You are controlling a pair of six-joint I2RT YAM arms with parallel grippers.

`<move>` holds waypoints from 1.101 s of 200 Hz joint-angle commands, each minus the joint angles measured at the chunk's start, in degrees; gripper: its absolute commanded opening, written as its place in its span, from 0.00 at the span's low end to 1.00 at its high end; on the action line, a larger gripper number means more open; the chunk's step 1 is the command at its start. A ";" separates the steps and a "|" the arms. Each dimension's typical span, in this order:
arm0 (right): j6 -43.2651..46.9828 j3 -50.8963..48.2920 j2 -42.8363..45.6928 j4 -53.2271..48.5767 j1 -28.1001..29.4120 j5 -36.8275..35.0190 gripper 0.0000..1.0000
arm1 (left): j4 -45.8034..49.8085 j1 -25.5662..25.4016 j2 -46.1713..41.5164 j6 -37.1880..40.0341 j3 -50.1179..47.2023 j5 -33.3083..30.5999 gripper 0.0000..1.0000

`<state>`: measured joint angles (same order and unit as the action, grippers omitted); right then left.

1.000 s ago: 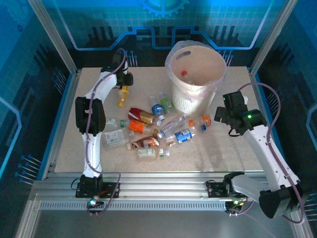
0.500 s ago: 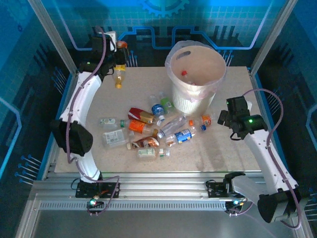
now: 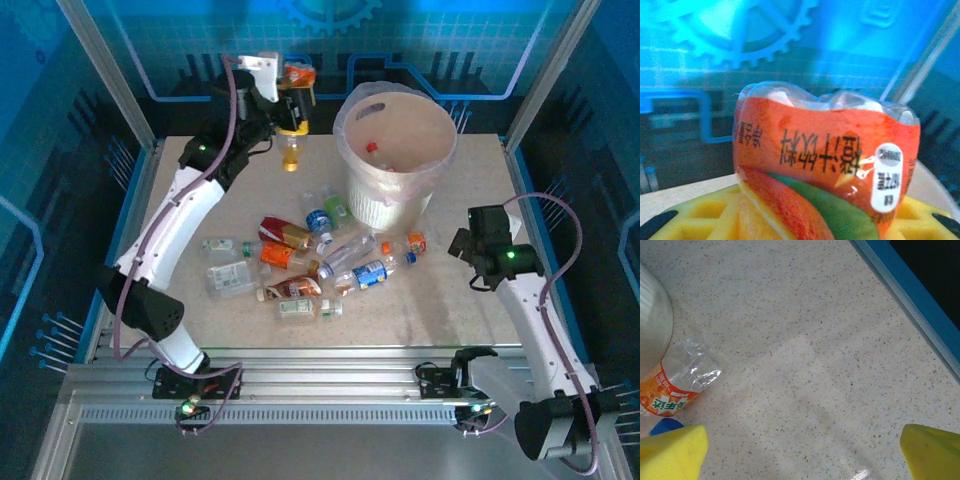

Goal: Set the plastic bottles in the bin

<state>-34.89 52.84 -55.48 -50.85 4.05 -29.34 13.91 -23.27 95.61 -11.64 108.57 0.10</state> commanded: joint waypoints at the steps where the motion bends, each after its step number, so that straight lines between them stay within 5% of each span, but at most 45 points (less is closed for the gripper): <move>1: -1.43 -0.46 0.99 1.49 -0.98 0.46 1.00 | -12.36 -2.63 0.10 -3.57 0.42 3.59 0.33; 98: -3.07 -0.90 0.73 0.10 -1.01 3.31 1.00 | -30.41 -7.77 20.48 -14.93 15.76 11.26 0.34; 220: -3.60 -2.13 1.56 0.26 -1.05 3.29 1.00 | -23.34 -11.98 40.20 -13.47 30.66 15.90 0.39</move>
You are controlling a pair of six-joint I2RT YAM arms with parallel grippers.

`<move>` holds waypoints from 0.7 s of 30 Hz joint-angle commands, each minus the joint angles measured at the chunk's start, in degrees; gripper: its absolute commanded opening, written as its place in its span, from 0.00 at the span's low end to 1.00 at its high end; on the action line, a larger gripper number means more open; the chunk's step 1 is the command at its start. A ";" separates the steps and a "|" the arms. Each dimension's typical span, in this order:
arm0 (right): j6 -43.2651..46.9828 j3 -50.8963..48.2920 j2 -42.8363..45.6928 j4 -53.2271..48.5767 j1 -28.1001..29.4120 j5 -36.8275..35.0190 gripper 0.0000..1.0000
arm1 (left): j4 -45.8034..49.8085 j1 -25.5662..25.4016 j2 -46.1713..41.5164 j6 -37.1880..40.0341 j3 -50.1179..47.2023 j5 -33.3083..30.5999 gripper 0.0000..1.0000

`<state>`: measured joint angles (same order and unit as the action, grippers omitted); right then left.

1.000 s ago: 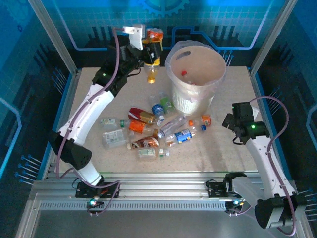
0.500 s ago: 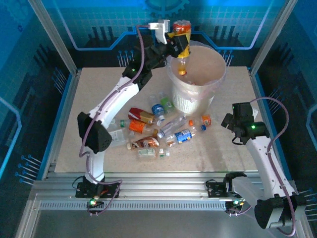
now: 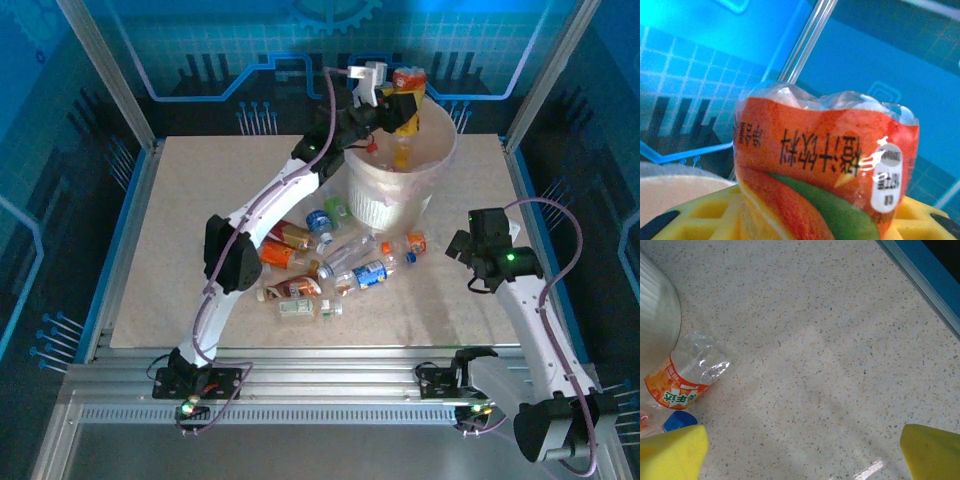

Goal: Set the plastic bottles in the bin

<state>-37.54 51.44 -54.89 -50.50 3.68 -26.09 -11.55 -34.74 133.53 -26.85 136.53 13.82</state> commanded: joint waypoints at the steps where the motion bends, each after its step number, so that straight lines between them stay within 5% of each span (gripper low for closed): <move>1: -0.96 -0.73 0.99 -0.06 -0.69 0.05 1.00 | 2.23 -0.50 2.36 1.77 2.74 2.17 0.39; 12: -1.43 -0.72 1.07 0.05 -0.67 -0.50 1.00 | 6.24 -0.91 5.48 5.08 2.76 2.18 0.41; 21: -2.01 -0.73 1.67 -0.92 -0.64 -1.40 1.00 | 8.89 -0.98 7.00 6.41 2.69 2.04 0.60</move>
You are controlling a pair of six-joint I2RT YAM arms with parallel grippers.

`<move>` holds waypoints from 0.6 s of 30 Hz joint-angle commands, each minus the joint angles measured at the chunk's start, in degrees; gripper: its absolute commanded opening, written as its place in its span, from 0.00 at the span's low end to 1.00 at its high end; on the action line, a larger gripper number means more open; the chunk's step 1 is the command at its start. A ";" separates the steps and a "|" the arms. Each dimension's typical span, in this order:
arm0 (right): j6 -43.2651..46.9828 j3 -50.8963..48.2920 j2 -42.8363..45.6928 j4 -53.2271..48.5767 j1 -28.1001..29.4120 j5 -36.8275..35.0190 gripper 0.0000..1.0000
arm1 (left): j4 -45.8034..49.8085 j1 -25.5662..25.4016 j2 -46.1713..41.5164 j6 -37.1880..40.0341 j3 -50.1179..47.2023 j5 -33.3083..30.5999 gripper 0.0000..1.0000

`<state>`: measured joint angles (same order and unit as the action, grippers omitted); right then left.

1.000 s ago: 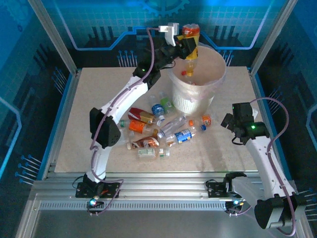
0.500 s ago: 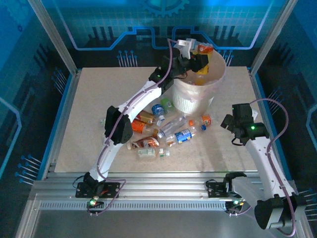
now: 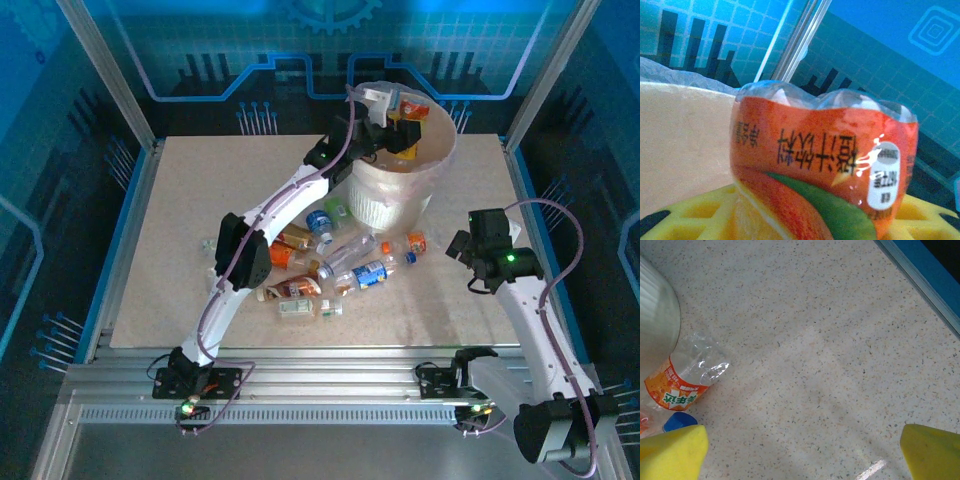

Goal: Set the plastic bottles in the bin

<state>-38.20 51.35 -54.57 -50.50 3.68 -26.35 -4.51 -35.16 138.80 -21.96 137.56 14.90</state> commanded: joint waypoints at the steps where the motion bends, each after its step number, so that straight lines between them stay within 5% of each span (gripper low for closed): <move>1: -1.40 -0.64 1.47 -0.92 -0.67 -1.16 1.00 | 1.96 -0.54 1.75 1.63 1.67 0.93 0.63; 13: -1.53 -0.64 2.27 -0.83 -0.67 -1.25 1.00 | 2.21 -0.58 0.18 1.80 1.85 0.34 0.98; 18: -1.68 -2.17 2.27 -0.39 -0.63 -0.83 1.00 | 2.11 -0.58 -1.39 2.09 2.01 0.19 0.99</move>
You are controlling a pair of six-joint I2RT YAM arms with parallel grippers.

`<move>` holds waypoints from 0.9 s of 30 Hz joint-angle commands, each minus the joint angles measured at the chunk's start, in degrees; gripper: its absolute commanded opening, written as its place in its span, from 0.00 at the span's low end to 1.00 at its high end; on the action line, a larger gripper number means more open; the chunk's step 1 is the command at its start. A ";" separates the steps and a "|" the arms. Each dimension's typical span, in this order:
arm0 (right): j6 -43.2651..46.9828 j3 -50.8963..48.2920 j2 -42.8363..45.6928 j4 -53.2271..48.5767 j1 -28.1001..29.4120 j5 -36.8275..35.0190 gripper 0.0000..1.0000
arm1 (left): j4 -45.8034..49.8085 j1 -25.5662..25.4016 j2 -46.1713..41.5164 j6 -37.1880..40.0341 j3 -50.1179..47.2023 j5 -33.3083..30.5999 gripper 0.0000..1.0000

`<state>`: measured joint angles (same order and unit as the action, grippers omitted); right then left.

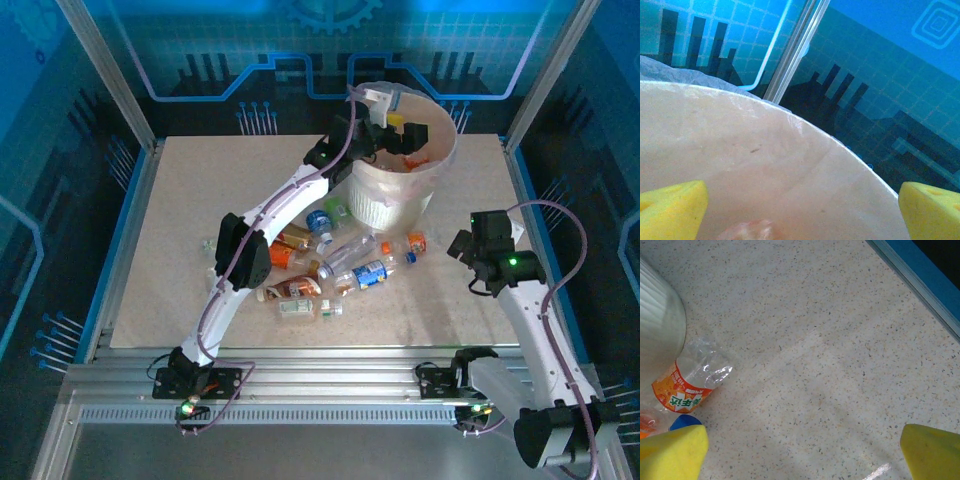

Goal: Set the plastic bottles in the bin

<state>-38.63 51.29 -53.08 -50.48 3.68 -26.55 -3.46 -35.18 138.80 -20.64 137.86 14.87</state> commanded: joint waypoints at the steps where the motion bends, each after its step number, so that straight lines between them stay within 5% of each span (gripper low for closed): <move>1: -1.27 -2.32 0.80 -0.26 -0.69 -0.61 1.00 | 1.01 -0.55 -1.90 0.92 1.71 0.11 0.99; 20: -1.79 -2.33 -1.06 2.02 -0.32 3.03 1.00 | 9.72 -0.53 -16.27 6.67 2.33 -3.14 0.99; 27: -2.84 -1.98 -0.80 1.74 1.64 3.61 1.00 | 10.18 -0.58 -28.49 9.24 -10.20 -8.65 0.99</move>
<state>-39.66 49.06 -53.80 -49.15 3.99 -23.68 6.39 -35.33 120.22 -14.70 132.79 10.41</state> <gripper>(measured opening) 0.996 0.990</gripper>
